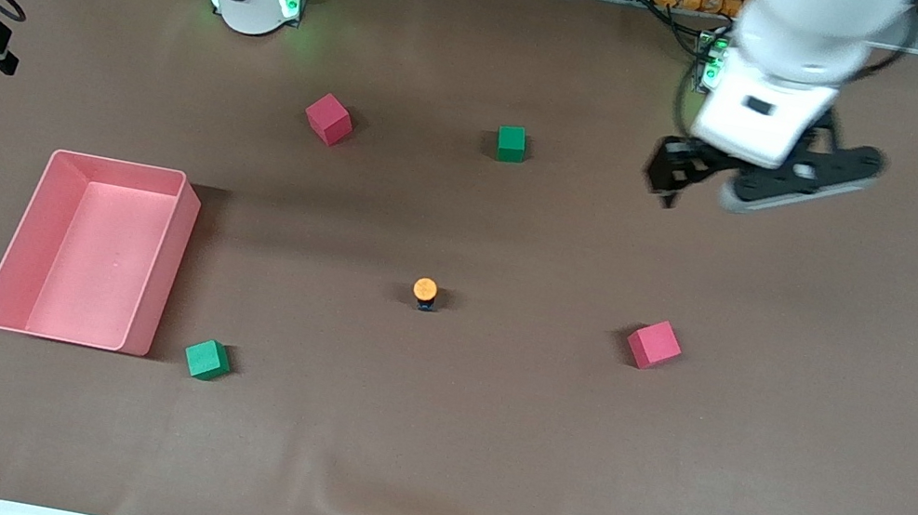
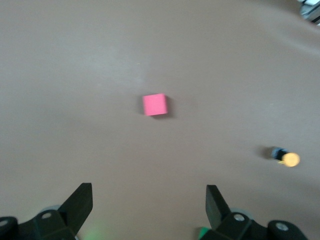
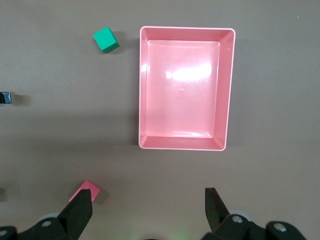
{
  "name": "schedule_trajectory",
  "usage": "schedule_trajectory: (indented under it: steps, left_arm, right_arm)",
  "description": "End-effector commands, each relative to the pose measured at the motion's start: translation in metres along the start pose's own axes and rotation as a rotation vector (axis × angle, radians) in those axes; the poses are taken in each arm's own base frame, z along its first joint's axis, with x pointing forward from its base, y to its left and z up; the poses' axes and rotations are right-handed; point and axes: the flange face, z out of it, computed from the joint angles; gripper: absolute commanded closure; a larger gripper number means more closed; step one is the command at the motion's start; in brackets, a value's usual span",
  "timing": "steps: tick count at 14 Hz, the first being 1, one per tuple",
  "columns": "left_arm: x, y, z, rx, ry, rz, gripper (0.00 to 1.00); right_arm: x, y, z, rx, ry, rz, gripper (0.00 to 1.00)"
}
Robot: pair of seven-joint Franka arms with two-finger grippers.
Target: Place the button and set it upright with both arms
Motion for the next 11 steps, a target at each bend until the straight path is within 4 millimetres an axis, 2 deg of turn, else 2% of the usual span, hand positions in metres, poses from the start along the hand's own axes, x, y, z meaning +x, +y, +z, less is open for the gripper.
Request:
schedule_trajectory:
  steps: [1,4,7,8,11]
  left_arm:
    - [0.026,-0.065,-0.005,-0.005,-0.055,0.033,0.00]
    - [0.047,-0.138,-0.014,0.000,-0.107,0.042,0.00]
    - [0.068,-0.201,-0.011,-0.046,-0.161,0.025,0.00]
    - [0.069,-0.219,-0.013,-0.062,-0.163,0.025,0.00]
    - [0.075,-0.249,-0.012,-0.071,-0.168,0.029,0.00]
  right_arm:
    - [-0.006,0.002,-0.005,0.013,0.004,-0.011,0.00]
    - [-0.006,0.002,-0.005,0.012,0.003,-0.011,0.00]
    - [-0.006,0.003,-0.005,0.014,0.003,-0.008,0.00]
    - [-0.006,0.003,-0.005,0.012,0.003,-0.008,0.00]
    - [-0.006,0.002,-0.005,0.012,0.004,-0.011,0.00]
